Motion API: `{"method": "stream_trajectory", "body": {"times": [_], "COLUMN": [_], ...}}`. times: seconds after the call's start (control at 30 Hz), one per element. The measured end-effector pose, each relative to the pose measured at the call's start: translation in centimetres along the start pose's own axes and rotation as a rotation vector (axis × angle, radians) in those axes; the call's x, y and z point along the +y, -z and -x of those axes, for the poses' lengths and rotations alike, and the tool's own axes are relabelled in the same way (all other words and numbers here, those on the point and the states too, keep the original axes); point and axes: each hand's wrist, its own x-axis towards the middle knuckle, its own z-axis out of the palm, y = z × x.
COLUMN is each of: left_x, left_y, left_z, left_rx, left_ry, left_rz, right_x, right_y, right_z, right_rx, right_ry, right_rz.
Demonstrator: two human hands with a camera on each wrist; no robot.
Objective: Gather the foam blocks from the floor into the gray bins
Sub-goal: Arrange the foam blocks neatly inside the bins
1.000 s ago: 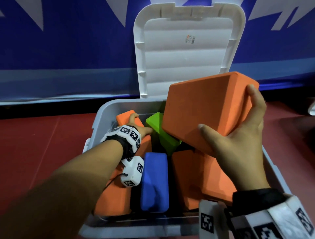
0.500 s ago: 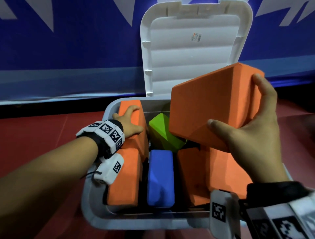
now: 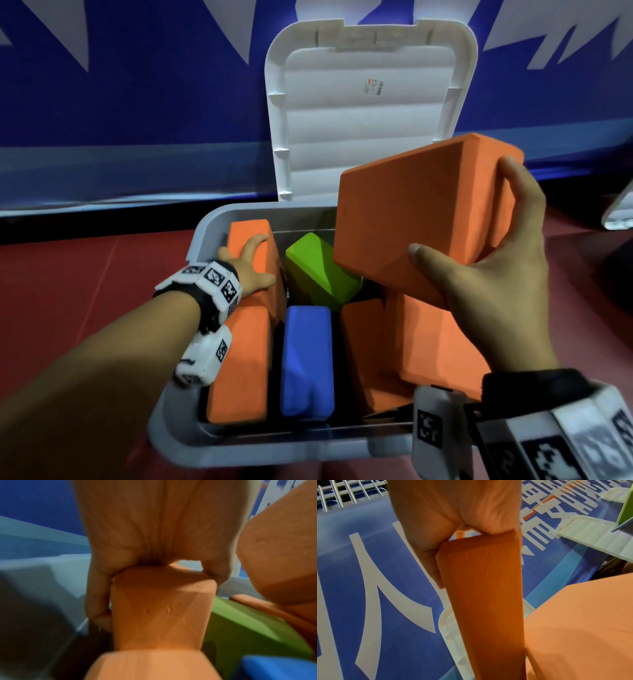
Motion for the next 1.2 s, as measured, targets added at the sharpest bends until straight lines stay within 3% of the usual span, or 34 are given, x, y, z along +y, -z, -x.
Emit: {"method": "stream_trajectory", "body": {"times": [0.27, 0.4, 0.47, 0.6, 0.67, 0.77, 1.07, 1.2], "left_x": [1.9, 5.8, 7.4, 7.8, 7.0, 5.0, 1.3, 0.9], "left_y": [-1.5, -1.1, -1.7, -5.2, -6.2, -5.7, -3.3, -2.8], "left_z": [-0.1, 2.9, 4.6, 7.0, 7.2, 7.0, 5.5, 5.6], "left_rx": [-0.095, 0.113, 0.126, -0.076, -0.114, -0.119, -0.332, -0.267], "left_ry": [-0.022, -0.134, -0.202, -0.229, -0.230, -0.220, -0.274, -0.303], "left_rz": [-0.357, -0.610, -0.606, -0.495, -0.527, -0.516, -0.297, -0.228], "right_x": [0.2, 0.5, 0.5, 0.7, 0.8, 0.9, 0.6, -0.3], "right_y": [0.1, 0.2, -0.1, -0.8, -1.3, -2.3, -4.4, -6.2], "right_z": [0.1, 0.4, 0.2, -0.3, -0.3, -0.3, -0.5, 0.1], "right_rx": [0.041, 0.022, 0.014, 0.012, 0.014, 0.013, 0.067, -0.015], "right_ry": [0.028, 0.039, 0.040, 0.050, 0.054, 0.063, 0.088, 0.147], "right_rz": [0.044, 0.067, 0.076, 0.096, 0.095, 0.098, 0.084, 0.060]}}
